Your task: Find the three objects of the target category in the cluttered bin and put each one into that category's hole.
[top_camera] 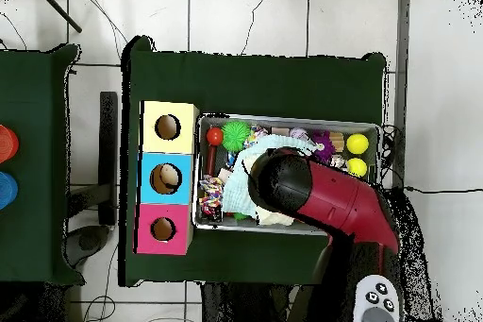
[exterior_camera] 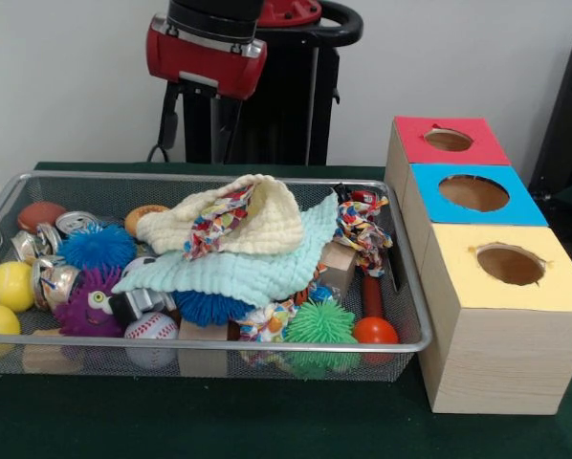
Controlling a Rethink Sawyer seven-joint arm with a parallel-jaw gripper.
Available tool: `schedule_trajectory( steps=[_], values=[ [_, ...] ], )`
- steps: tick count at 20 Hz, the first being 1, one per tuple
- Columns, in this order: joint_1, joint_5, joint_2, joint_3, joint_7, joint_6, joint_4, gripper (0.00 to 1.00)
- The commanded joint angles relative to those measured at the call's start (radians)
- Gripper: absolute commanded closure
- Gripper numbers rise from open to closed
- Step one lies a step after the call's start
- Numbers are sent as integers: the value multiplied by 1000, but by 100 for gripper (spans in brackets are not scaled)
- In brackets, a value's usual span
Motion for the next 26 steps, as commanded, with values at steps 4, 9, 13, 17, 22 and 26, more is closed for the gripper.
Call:
schedule_trajectory(
  steps=[4, 9, 13, 17, 22, 26],
  values=[
    [-11, 53, 13, 52, 238, -56, 14, 0],
    [-15, 35, 36, 39, 220, -54, -9, 0],
    [-28, 25, 37, 35, 199, -43, -19, 0],
    [-46, 19, 31, 41, 177, -42, -15, 0],
    [-55, 12, 30, 39, 168, -32, -23, 0],
    [-66, 6, 24, 46, 155, -31, -18, 0]
  ],
)
